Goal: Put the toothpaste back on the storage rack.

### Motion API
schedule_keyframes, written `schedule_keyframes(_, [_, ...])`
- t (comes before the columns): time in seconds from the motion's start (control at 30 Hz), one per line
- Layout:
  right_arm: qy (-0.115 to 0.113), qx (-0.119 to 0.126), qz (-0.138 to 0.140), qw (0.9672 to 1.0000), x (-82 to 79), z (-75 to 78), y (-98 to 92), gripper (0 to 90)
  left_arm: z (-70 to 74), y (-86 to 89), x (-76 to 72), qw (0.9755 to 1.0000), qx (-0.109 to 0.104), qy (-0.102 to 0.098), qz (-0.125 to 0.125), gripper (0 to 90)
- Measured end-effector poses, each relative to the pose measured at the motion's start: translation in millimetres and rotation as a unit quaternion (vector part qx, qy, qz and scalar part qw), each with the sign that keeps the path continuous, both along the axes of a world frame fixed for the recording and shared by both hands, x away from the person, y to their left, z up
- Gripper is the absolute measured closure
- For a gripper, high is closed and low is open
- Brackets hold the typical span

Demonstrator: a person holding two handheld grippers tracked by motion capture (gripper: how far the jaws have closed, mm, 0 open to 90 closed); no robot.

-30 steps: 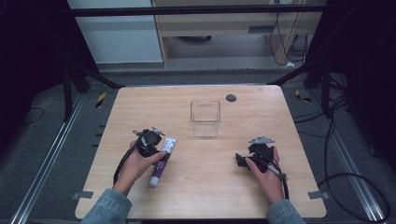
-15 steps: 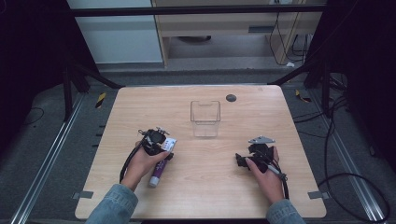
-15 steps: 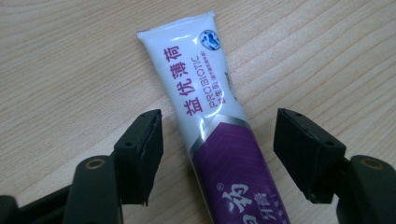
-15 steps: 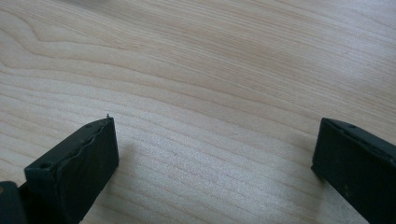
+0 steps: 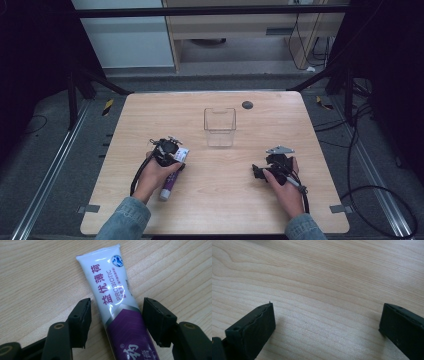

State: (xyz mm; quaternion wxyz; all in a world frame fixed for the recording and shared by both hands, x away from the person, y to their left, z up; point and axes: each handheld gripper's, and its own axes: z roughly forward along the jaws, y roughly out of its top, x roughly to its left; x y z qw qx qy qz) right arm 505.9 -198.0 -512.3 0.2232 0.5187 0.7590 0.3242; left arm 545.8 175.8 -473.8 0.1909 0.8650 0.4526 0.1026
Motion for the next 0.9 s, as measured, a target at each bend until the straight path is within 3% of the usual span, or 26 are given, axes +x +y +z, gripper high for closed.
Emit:
schedule_keyframes(0.2, [0.0, 0.001, 0.0, 1.0, 0.0, 0.0, 0.1, 0.6, 0.5, -2.3, 0.1, 1.0, 0.003, -0.006, -0.003, 45.1])
schedule_keyframes(0.3, [0.0, 0.001, 0.0, 1.0, 0.0, 0.0, 0.1, 0.6, 0.6, -1.8, 0.2, 0.9999, -0.001, -0.011, -0.003, 53.2])
schedule_keyframes(0.47, [0.0, 0.001, 0.0, 1.0, 0.0, 0.0, 0.1, 0.6, 0.0, -0.4, 0.3, 0.9998, -0.007, -0.019, -0.001, 56.5])
schedule_keyframes(0.9, [0.0, 0.001, 0.0, 1.0, 0.0, 0.0, 0.1, 0.6, 2.9, -3.0, -1.1, 0.9992, 0.006, -0.027, -0.029, 69.4])
